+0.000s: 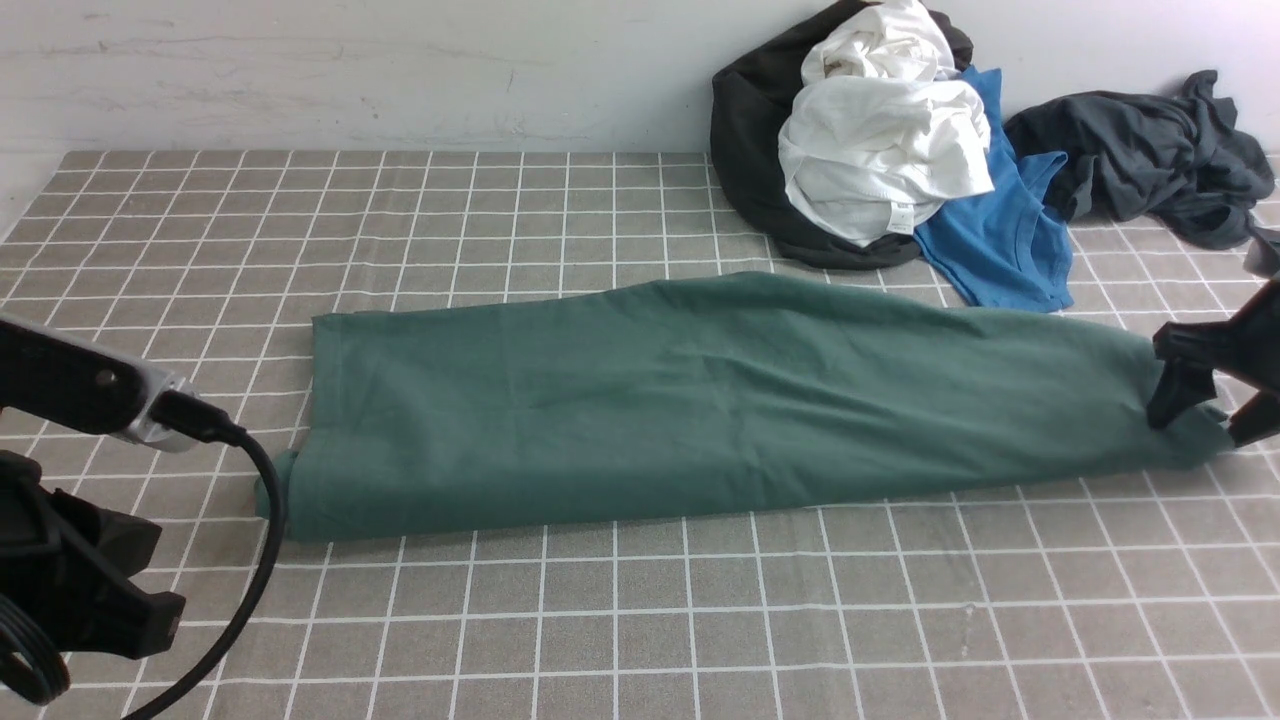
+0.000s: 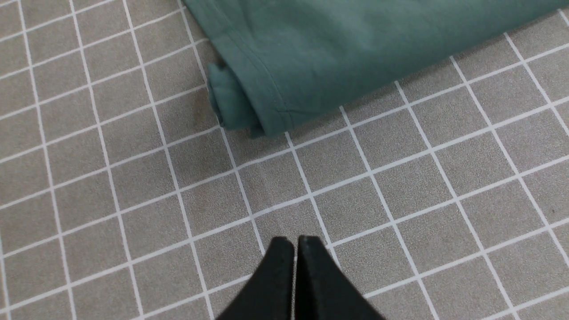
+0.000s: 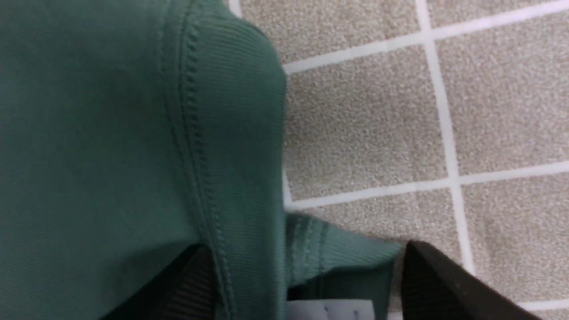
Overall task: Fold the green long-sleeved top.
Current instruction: Use the right arm to clamp the right edge of the fabric, then use the right arm to drag the right edge of the fabric to the left and folds it over the left edge
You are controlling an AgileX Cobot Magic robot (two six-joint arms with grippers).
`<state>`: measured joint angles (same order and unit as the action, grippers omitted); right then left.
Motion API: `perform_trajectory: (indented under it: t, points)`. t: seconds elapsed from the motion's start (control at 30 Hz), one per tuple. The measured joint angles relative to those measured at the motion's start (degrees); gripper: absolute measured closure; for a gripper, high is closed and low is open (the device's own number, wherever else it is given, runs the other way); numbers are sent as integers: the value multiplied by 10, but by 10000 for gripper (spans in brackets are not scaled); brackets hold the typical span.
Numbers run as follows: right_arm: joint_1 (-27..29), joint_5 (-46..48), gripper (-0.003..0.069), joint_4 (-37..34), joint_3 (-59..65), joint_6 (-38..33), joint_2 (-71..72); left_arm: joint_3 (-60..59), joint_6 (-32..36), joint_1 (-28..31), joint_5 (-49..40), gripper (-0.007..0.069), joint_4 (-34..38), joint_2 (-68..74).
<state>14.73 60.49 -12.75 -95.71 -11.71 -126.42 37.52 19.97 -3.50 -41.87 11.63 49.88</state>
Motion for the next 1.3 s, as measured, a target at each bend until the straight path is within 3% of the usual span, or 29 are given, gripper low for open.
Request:
perform_trajectory:
  t: [0.07,0.1,0.13,0.17,0.2,0.33,0.47,0.6,0.67,0.7,0.87,0.93,1.03,1.17,1.3]
  points:
    - [-4,1,372,-4,0,-2,1,0,0,0,0,632,0,0]
    - [-4,1,389,-6,0,-2,1,0,0,0,0,632,0,0]
    - [-5,2,505,-8,0,-4,4,0,0,0,0,632,0,0]
    - [-5,5,571,-9,0,-9,9,0,0,0,-1,632,0,0]
    - [-5,7,588,-5,0,-12,16,0,0,0,-1,632,0,0]
    - [3,18,585,34,1,-5,60,0,0,0,-12,632,1,-4]
    - [22,40,585,145,1,58,154,0,0,0,-12,632,4,-20]
    - [5,47,585,163,1,86,223,0,0,0,-1,632,22,-21]
    - [-59,45,585,143,1,88,265,0,0,0,-1,632,46,-20]
    - [-65,43,585,141,1,88,267,0,0,0,-1,632,47,-20]
    - [-272,-36,585,37,1,95,259,0,0,0,0,632,73,-20]
    - [-307,-60,585,18,1,94,246,0,0,0,0,632,75,-20]
    - [-414,-163,585,-41,1,83,176,0,0,0,-1,632,80,-20]
    - [-483,-253,585,-80,-8,75,98,0,0,0,-5,632,83,-20]
    - [-505,-252,548,-89,-46,73,39,-1,0,0,-13,632,85,-20]
